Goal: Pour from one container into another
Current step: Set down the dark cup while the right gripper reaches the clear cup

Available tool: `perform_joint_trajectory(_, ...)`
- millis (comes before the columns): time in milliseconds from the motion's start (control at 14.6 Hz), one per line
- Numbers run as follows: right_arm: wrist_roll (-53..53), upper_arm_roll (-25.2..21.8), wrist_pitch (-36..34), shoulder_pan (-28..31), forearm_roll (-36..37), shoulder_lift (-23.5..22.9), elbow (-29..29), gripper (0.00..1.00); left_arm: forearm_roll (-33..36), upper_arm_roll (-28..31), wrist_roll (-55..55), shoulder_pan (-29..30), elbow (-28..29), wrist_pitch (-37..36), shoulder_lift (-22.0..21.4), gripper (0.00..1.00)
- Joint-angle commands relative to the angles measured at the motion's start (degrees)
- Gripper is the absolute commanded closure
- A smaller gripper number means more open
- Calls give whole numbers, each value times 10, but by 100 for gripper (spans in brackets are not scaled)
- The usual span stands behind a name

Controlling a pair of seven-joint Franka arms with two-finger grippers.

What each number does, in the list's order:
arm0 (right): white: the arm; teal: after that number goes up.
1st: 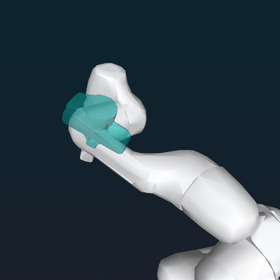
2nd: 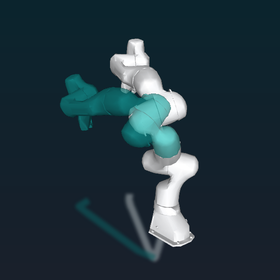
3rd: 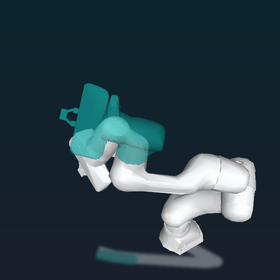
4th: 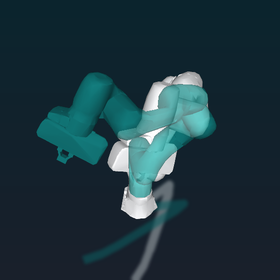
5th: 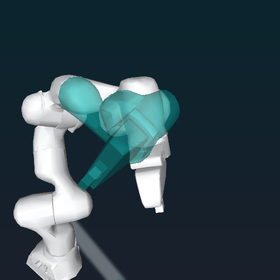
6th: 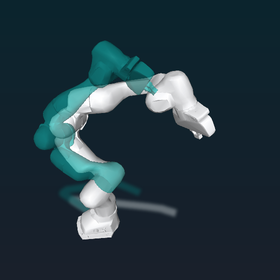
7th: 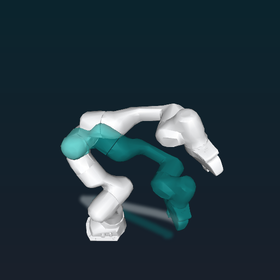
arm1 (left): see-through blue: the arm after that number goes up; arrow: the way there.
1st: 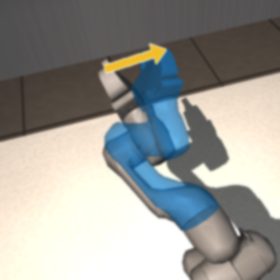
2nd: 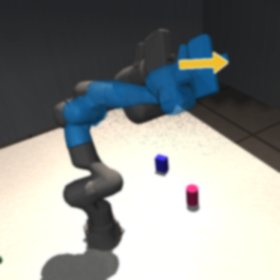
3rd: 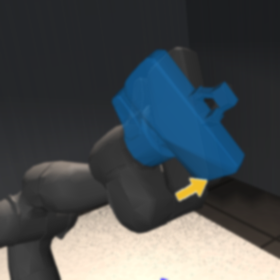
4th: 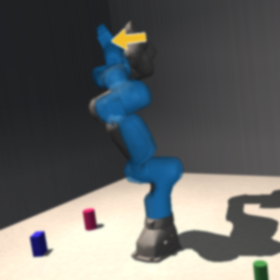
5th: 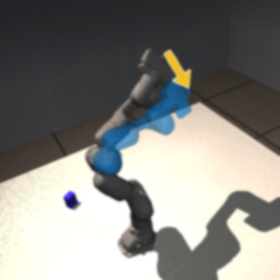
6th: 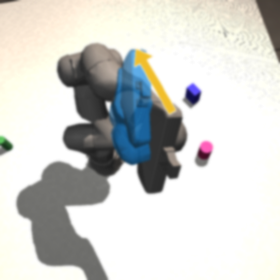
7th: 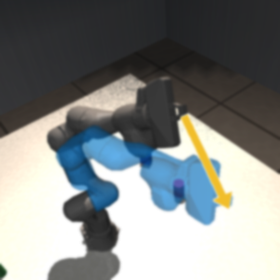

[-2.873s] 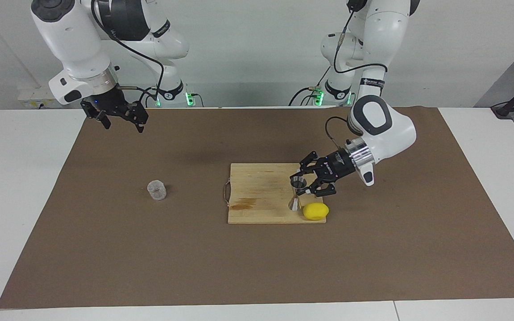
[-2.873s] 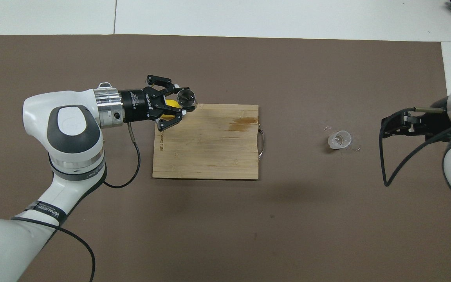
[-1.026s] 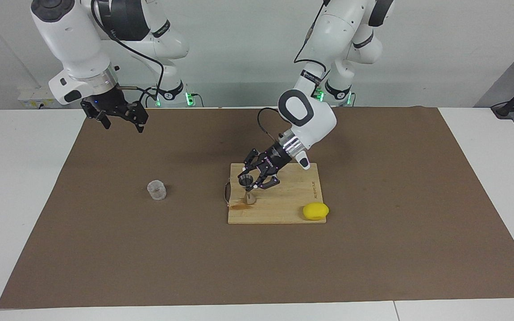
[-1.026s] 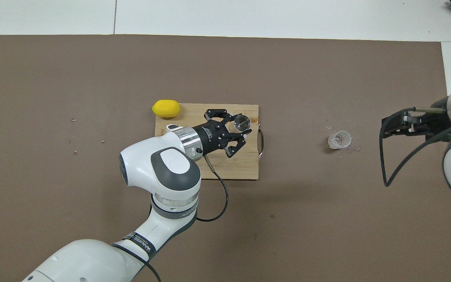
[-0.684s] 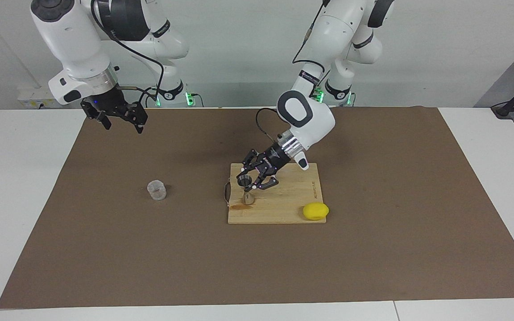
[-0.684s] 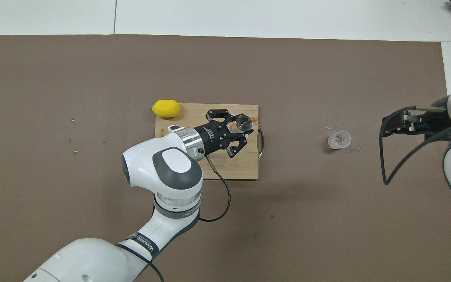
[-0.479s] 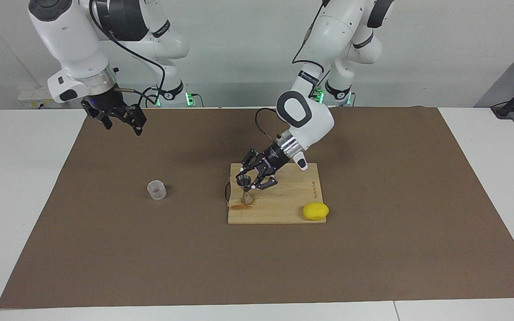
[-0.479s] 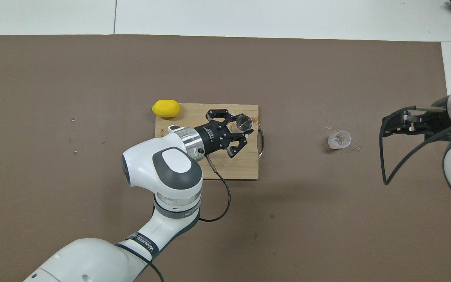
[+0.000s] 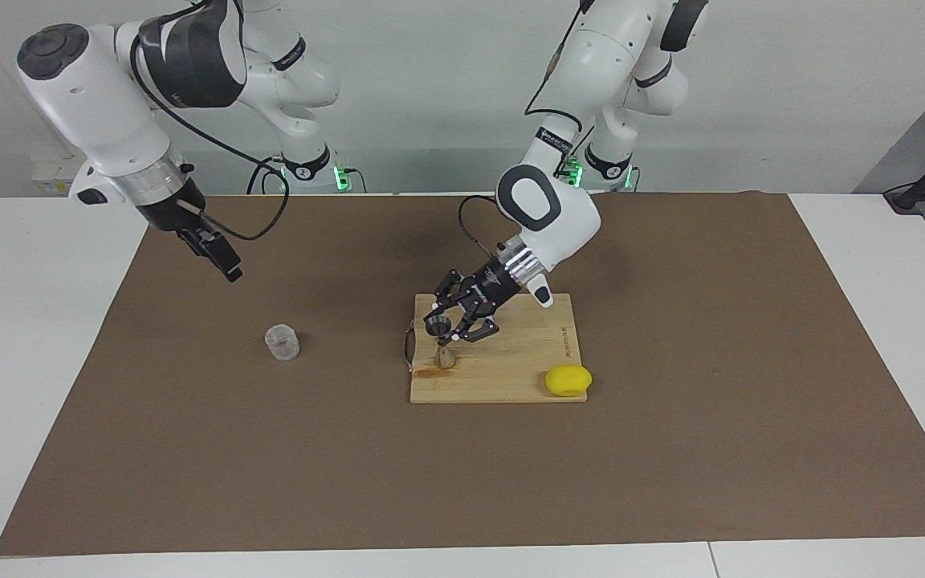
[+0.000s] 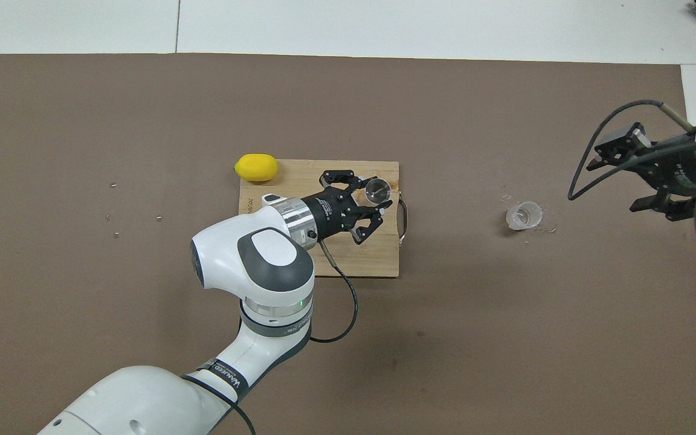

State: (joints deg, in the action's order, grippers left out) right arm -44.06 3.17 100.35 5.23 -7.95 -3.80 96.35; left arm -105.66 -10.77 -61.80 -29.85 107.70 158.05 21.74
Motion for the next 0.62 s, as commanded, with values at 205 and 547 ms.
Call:
perform_joint_trajectory(205, -74, 3, 52, 29, -39, -82, 1, 8, -22, 8, 17, -10, -5, 6, 8, 81)
perform_joint_trajectory(547, -109, 3, 88, 43, -85, -135, 3, 4, -21, 8, 18, -10, -5, 5, 8, 0)
